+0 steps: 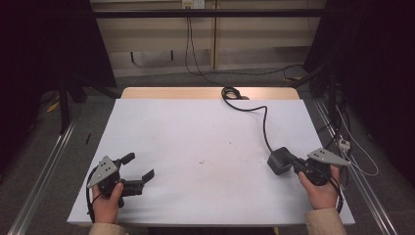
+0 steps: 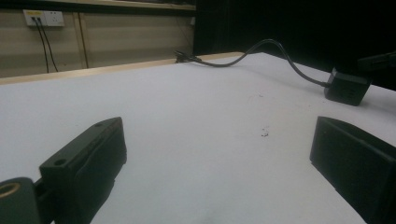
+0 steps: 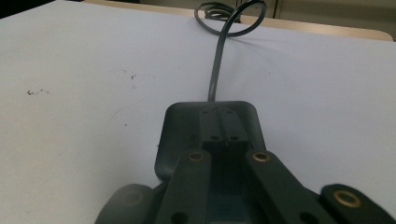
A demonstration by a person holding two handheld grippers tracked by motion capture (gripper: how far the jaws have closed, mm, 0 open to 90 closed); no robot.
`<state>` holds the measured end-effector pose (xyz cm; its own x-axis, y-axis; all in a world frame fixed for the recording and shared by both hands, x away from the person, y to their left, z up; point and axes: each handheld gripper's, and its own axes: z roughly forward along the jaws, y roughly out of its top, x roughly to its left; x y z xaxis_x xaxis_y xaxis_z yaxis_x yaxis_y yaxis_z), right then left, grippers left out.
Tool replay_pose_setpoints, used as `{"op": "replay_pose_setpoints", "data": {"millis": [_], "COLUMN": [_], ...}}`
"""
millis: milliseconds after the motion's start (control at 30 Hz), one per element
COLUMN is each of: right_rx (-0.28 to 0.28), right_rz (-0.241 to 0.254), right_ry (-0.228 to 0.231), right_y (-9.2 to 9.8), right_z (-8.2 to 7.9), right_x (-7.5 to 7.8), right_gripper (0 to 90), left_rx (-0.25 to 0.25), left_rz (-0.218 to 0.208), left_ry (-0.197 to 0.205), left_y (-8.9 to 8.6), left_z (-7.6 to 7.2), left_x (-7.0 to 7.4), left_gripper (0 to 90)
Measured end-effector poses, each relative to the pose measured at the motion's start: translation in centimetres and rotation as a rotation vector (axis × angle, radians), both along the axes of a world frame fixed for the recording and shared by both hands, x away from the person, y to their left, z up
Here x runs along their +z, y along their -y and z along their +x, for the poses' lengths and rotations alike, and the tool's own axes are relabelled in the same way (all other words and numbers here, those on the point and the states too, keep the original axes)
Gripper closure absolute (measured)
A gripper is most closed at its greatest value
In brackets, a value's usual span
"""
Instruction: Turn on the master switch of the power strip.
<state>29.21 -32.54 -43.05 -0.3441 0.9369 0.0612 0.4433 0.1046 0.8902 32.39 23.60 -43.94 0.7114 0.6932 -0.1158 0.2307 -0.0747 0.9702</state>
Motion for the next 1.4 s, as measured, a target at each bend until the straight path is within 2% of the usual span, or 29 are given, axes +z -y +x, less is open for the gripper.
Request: {"op": "replay_pose_setpoints", "data": {"millis": [100, 867, 1067, 1400], "right_rx": [-0.005, -0.008, -0.008, -0.007], "right_rz": [-0.015, -0.004, -0.036, -0.029], "right_ry": [0.0, -0.012, -0.01, -0.008], "right_y": [-0.16, -0.13, -0.37, -0.3], "right_z": [-0.03, 0.0, -0.02, -0.03], "right_x": [0.04, 0.02, 0.13, 0.06], "right_gripper": [90.0, 90.0, 90.0, 90.0], "left_rx": [0.0, -0.001, -0.002, 0.001], "left_rz": [0.0, -0.004, -0.006, -0.012], "left_ry": [0.0, 0.004, 0.001, 0.002], "left_y": [0.0, 0.01, 0.04, 0.04], "left_z": [0.0, -0.1, -0.1, -0.16], "left_x": [0.0, 0.05, 0.03, 0.06], "left_gripper": [3.5, 3.5, 3.5, 3.5]}}
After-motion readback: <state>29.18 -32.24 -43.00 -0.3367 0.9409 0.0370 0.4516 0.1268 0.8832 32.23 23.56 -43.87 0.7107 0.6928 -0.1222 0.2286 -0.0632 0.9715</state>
